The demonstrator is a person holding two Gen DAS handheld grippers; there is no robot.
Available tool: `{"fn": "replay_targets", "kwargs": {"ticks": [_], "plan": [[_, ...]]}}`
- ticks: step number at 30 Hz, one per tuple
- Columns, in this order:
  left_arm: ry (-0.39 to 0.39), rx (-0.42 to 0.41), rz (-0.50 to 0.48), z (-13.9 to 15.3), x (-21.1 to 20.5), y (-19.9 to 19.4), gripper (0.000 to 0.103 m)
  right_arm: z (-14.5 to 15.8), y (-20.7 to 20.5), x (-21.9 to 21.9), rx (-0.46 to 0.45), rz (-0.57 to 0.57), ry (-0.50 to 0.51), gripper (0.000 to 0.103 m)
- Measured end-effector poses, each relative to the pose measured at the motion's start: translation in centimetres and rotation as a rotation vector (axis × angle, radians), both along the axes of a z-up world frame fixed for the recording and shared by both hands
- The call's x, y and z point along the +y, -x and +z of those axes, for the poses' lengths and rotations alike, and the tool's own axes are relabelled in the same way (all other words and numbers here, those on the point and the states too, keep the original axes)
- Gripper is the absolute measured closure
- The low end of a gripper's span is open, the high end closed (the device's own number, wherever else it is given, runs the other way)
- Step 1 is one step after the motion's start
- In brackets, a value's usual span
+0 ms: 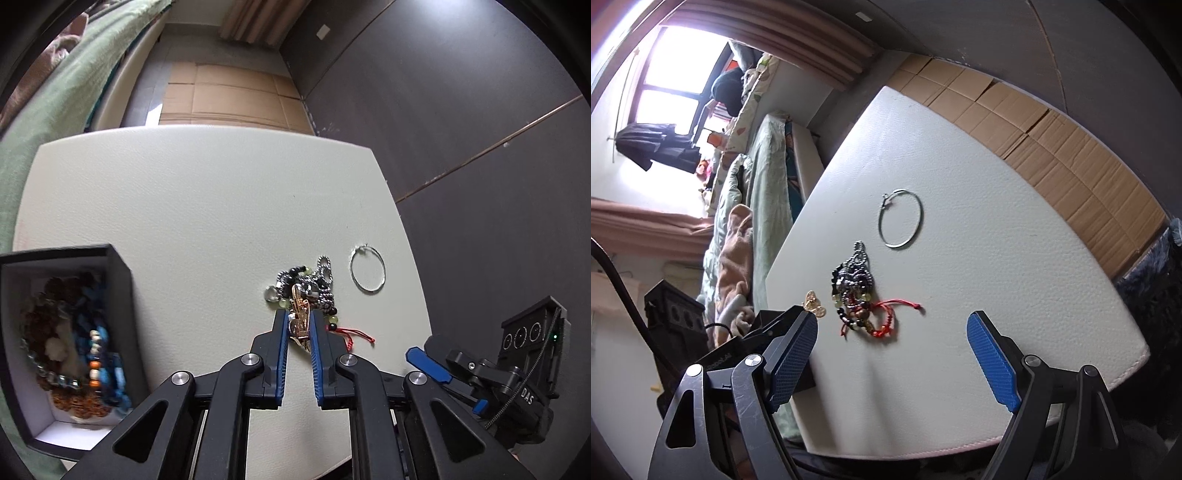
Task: Organize jewelry
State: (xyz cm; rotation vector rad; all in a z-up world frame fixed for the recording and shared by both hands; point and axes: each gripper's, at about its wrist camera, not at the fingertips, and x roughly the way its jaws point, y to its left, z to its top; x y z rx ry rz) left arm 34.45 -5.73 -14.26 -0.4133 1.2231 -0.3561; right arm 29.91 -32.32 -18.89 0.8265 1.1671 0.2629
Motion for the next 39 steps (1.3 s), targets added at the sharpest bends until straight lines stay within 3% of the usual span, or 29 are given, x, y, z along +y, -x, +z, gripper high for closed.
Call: {"fn": "replay_targets", "kwargs": {"ticks": [2,7,11,20,26,34,39], "plan": [[0.005,-0.020,0.012,0.4,0.8,0.3,0.091,0.1,-0.2,0.5,-0.017,0.004,-0.008,0.022],[0.050,-0.032,0.037,0.6,2.7,0.7,0.091,0.0,-1.0,2.1,-0.032,0.040,-0.001,0.045],[0.065,-0.050,0.051,1.1,3.8,0.8,0.091,-0.4,-1.7,3.7,-0.019,0.069,0.021,0.056],[0.091,-0.118,0.106,3.3,7.0,1.1,0.091,-0.1,-3.4,2.4,-0.006,-0.026,0.135,0.056],[0.101,-0.135,0.140,3.8,8.3,1.2,0.091,0.4,-5.2,2.1,0.004,-0.038,0.298,0.056],[0.114,-0.152,0.191,4.3,10.2,1.5,0.091,0.9,-8.0,3.1,-0.004,-0.021,0.288,0.056],[0.121,-0.147,0.217,4.2,11.2,1.4,0.091,-0.1,-9.6,4.2,0.039,-0.014,0.336,0.064]]}}
